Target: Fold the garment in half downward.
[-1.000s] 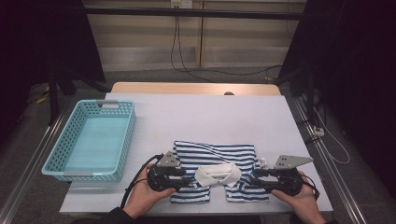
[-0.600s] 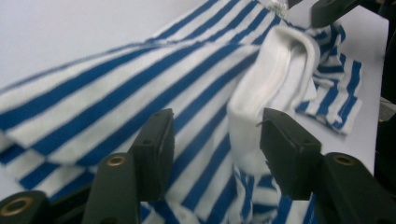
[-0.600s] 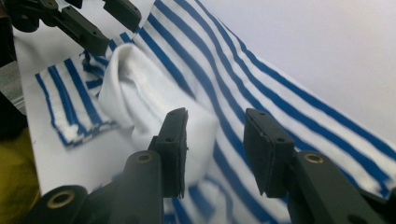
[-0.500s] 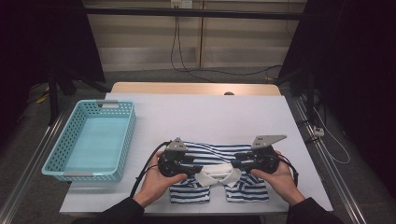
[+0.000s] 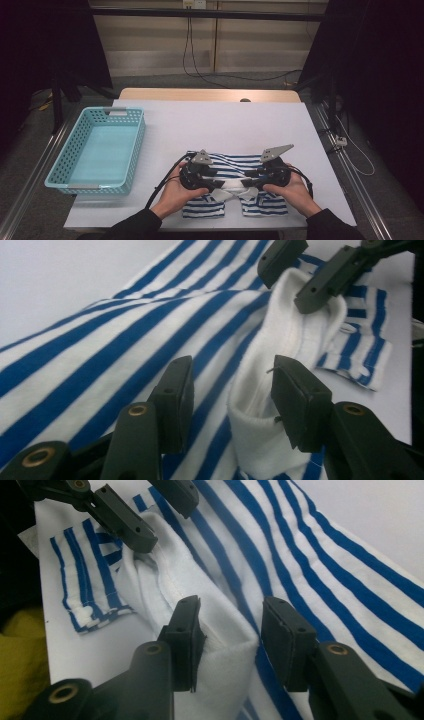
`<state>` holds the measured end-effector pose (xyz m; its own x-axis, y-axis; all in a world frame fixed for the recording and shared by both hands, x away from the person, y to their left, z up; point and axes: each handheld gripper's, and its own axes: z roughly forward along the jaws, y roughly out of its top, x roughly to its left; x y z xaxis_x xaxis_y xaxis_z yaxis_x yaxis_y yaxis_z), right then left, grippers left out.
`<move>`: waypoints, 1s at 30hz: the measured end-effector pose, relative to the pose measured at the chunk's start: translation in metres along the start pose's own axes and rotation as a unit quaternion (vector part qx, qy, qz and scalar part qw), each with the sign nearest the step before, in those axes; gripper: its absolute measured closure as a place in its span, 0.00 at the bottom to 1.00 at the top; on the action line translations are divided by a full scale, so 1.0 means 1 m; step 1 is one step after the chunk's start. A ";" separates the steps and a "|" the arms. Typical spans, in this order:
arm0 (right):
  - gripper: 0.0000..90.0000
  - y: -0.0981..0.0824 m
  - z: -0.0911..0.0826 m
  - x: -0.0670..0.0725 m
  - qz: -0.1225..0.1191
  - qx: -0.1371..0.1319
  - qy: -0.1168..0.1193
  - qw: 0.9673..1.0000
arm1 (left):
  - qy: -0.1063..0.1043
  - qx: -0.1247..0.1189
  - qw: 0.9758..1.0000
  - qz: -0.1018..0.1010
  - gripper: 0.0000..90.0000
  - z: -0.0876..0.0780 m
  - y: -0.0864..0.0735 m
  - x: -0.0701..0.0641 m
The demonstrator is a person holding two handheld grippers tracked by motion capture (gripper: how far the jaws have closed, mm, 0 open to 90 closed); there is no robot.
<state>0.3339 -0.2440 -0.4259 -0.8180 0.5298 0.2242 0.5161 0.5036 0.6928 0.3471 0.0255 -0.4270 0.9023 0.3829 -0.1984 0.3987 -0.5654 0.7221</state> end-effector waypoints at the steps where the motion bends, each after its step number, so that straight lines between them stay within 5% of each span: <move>1: 0.72 0.000 -0.001 0.002 -0.003 -0.001 0.003 1.000 | -0.002 -0.002 1.000 0.002 0.57 0.000 0.000 -0.002; 14: 0.91 -0.010 -0.020 0.030 -0.035 -0.022 0.005 0.999 | -0.031 -0.005 0.998 0.050 0.91 -0.012 -0.005 -0.023; 30: 0.92 -0.028 -0.023 0.056 -0.053 -0.008 0.010 0.999 | -0.057 0.015 0.996 0.065 0.91 -0.016 -0.016 -0.042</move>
<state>0.2676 -0.2440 -0.4173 -0.8727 0.4603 0.1628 0.4224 0.5446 0.7245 0.2996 0.0302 -0.4198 0.9587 0.2207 -0.1796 0.2805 -0.6269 0.7269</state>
